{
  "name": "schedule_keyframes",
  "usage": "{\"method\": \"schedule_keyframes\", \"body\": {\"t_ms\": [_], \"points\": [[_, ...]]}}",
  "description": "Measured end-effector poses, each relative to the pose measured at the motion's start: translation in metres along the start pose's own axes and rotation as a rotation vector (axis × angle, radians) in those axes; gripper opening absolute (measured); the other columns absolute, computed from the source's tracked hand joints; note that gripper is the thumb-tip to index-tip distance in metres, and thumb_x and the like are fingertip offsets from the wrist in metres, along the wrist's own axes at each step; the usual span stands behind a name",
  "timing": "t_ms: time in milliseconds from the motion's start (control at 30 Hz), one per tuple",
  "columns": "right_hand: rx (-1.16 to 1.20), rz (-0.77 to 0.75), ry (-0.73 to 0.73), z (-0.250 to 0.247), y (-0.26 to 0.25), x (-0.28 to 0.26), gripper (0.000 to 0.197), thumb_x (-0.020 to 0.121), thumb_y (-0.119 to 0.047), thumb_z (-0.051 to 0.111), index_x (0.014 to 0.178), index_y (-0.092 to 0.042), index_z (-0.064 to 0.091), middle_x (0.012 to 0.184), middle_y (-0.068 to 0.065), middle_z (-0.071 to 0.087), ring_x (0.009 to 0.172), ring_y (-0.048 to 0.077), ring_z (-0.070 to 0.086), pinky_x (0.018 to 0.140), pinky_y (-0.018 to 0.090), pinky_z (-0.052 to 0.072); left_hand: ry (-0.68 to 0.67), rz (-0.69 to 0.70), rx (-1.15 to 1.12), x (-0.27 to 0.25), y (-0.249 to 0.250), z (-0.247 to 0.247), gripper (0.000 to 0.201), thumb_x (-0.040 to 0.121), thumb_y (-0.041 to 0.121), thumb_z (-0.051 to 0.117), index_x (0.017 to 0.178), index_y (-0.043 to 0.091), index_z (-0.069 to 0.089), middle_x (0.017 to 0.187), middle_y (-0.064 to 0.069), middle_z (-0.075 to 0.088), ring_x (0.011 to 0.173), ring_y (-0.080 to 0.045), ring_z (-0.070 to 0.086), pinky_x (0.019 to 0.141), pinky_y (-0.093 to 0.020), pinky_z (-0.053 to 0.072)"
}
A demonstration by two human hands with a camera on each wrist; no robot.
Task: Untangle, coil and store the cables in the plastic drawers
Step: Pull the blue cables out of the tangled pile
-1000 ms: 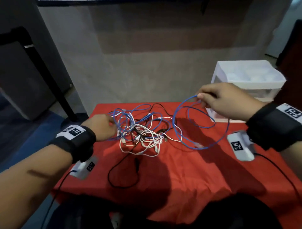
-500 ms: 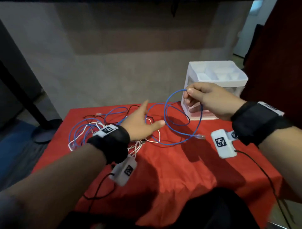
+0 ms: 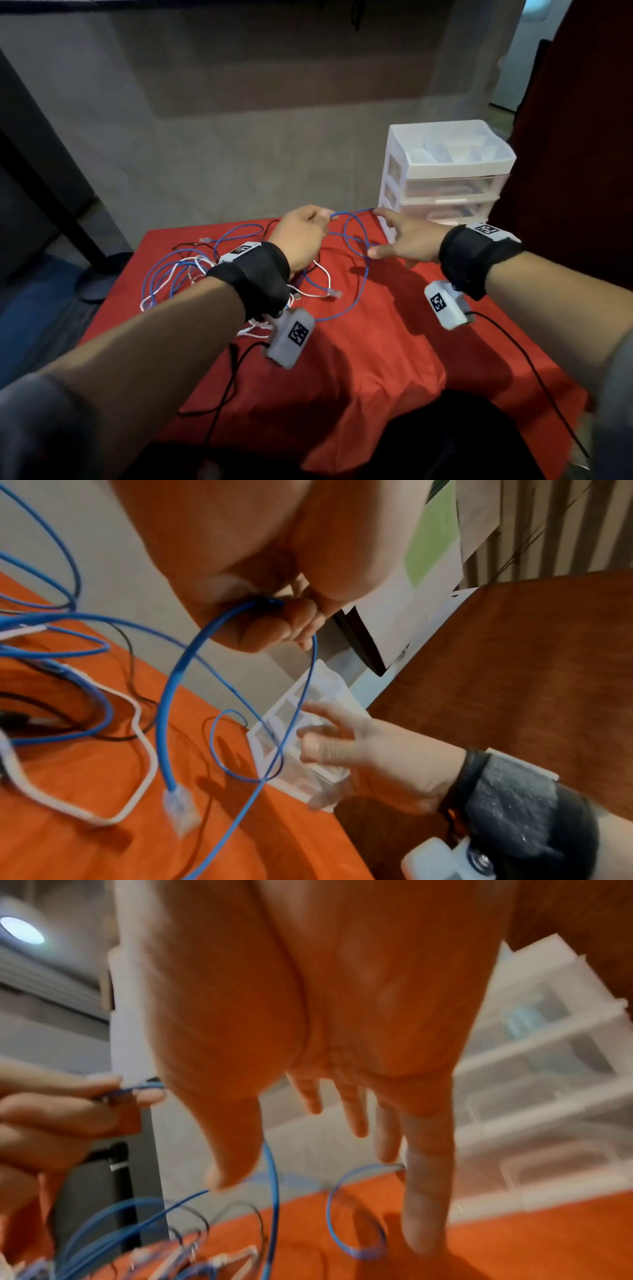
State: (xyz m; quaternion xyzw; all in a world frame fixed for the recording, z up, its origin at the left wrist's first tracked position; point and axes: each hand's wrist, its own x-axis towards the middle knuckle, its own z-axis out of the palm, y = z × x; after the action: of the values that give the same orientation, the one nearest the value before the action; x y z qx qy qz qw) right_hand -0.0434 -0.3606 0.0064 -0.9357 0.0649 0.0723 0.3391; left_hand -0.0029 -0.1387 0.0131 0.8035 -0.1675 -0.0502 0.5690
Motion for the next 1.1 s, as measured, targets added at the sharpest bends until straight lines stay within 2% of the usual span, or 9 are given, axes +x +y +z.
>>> {"method": "schedule_keyframes", "body": {"t_ms": [67,133,267,433,567,667,767,900,1100], "points": [[-0.076,0.064,-0.093,0.014,0.007,0.014,0.099,0.082,-0.041,0.082,0.159,-0.034,0.020,0.130,-0.002,0.050,0.091,0.033,0.072,0.073,0.051,0.063,-0.003,-0.016,0.020,0.005,-0.008,-0.006,0.022,0.106,0.024,0.048,0.099,0.016,0.067,0.061,0.008,0.051,0.049,-0.011,0.040,0.053,-0.027,0.033],[-0.116,0.050,-0.105,0.025,0.013,0.029,0.084,0.084,-0.045,0.079,0.153,-0.024,0.038,0.117,-0.005,0.060,0.082,0.024,0.070,0.065,0.038,0.063,-0.003,-0.036,0.024,0.008,-0.013,-0.011,0.021,0.106,0.024,0.047,0.093,0.021,0.063,0.063,0.006,0.056,0.049,-0.012,0.044,0.055,-0.028,0.037],[-0.096,0.022,-0.058,0.047,0.015,0.040,0.060,0.086,-0.054,0.074,0.134,-0.023,0.057,0.091,-0.014,0.057,0.070,0.006,0.053,0.055,0.014,0.040,-0.004,-0.080,-0.050,0.009,-0.022,-0.013,0.017,0.108,0.017,0.043,0.105,0.012,0.059,0.069,-0.002,0.063,0.050,-0.008,0.052,0.050,-0.022,0.044],[0.071,0.017,-0.050,0.057,0.009,0.040,0.014,0.098,-0.036,0.065,0.103,-0.024,0.068,0.088,0.001,0.067,0.065,0.013,0.054,0.045,0.019,0.043,-0.027,-0.085,-0.058,0.007,-0.031,-0.014,0.022,0.107,0.012,0.047,0.093,0.021,0.062,0.078,-0.002,0.067,0.064,-0.010,0.059,0.058,-0.023,0.048],[0.095,-0.103,-0.074,0.032,-0.012,0.019,0.027,0.107,-0.028,0.049,0.086,-0.019,0.063,0.090,0.009,0.075,0.056,0.014,0.057,0.043,0.018,0.038,0.146,0.089,0.188,0.012,-0.033,-0.027,0.009,0.100,0.020,0.060,0.104,0.025,0.067,0.097,0.002,0.068,0.085,-0.011,0.061,0.084,-0.022,0.047],[0.162,-0.224,-0.009,-0.012,-0.048,-0.019,0.025,0.109,-0.024,0.045,0.089,-0.014,0.058,0.070,-0.001,0.070,0.050,0.013,0.056,0.042,0.015,0.036,0.152,0.112,0.234,0.010,-0.029,-0.039,0.035,0.096,0.041,0.064,0.127,0.024,0.062,0.125,0.000,0.059,0.113,-0.012,0.058,0.106,-0.026,0.042],[0.191,-0.374,0.089,-0.065,-0.085,-0.062,0.024,0.109,-0.023,0.044,0.093,-0.015,0.058,0.069,0.003,0.069,0.049,0.015,0.056,0.043,0.019,0.036,0.054,0.146,0.040,-0.001,-0.004,-0.038,0.047,0.097,0.041,0.064,0.140,0.022,0.053,0.134,0.005,0.057,0.125,-0.011,0.057,0.113,-0.030,0.041],[0.204,-0.582,0.188,-0.117,-0.119,-0.111,0.026,0.110,-0.026,0.039,0.091,-0.020,0.055,0.067,-0.001,0.068,0.049,0.014,0.053,0.045,0.021,0.037,-0.026,0.309,-0.275,-0.024,0.045,-0.028,0.075,0.081,0.055,0.065,0.147,0.036,0.035,0.123,0.001,0.059,0.120,-0.019,0.065,0.097,-0.038,0.052],[0.257,-0.571,0.233,-0.144,-0.112,-0.136,0.030,0.111,-0.027,0.030,0.093,-0.024,0.054,0.064,-0.008,0.064,0.048,0.008,0.047,0.046,0.020,0.035,0.014,0.562,-0.335,-0.044,0.084,-0.007,0.073,0.092,0.045,0.058,0.153,0.021,0.028,0.120,-0.016,0.062,0.098,-0.034,0.072,0.076,-0.032,0.059]]}}
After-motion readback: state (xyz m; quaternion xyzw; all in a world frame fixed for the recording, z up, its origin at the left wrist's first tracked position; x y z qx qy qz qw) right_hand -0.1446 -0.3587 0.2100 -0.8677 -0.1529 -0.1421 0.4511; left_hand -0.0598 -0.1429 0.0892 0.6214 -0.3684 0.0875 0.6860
